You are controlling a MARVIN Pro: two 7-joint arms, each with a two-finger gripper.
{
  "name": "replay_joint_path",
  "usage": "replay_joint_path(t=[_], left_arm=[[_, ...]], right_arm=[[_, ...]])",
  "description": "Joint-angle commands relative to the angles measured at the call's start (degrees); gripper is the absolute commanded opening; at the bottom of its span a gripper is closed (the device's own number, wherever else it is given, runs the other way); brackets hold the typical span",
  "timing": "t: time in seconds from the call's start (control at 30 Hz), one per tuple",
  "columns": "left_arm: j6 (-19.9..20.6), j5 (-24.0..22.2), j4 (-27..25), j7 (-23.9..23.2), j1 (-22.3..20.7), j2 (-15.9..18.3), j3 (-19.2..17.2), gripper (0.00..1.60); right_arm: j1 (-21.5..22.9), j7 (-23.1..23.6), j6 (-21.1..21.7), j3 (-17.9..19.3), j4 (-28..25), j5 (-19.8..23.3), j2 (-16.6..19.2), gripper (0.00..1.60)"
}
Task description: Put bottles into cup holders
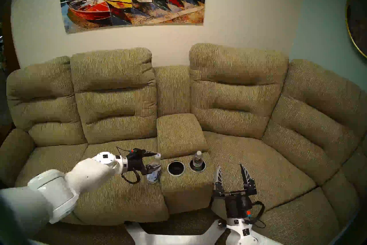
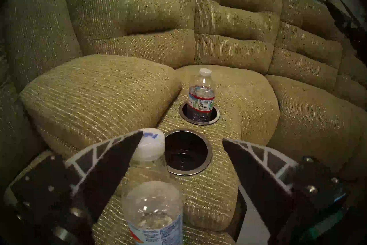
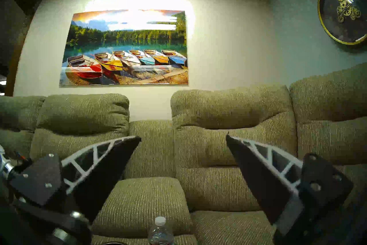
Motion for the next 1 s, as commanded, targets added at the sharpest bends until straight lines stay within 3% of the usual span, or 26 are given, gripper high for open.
replay_joint_path(t=[0.0,0.33,0.97], left_arm=[[0.8,1.0,6.2,1.7,-2.9,-4.1,0.9,1.60],[-0.2,1.7,10.1,3.0,-5.5,-5.7,1.7,1.60],[-8.0,-2.3,10.0,-10.0,-5.9,-3.3,-2.8,1.60]], right_arm=[[-1.7,0.3,0.9,-0.1,-3.3,1.9,3.0,1.60],[-2.0,0.6,2.1,-0.1,-4.1,4.4,4.5,1.60],[1.2,4.9,3.7,-1.8,-4.0,9.3,4.8,1.60]])
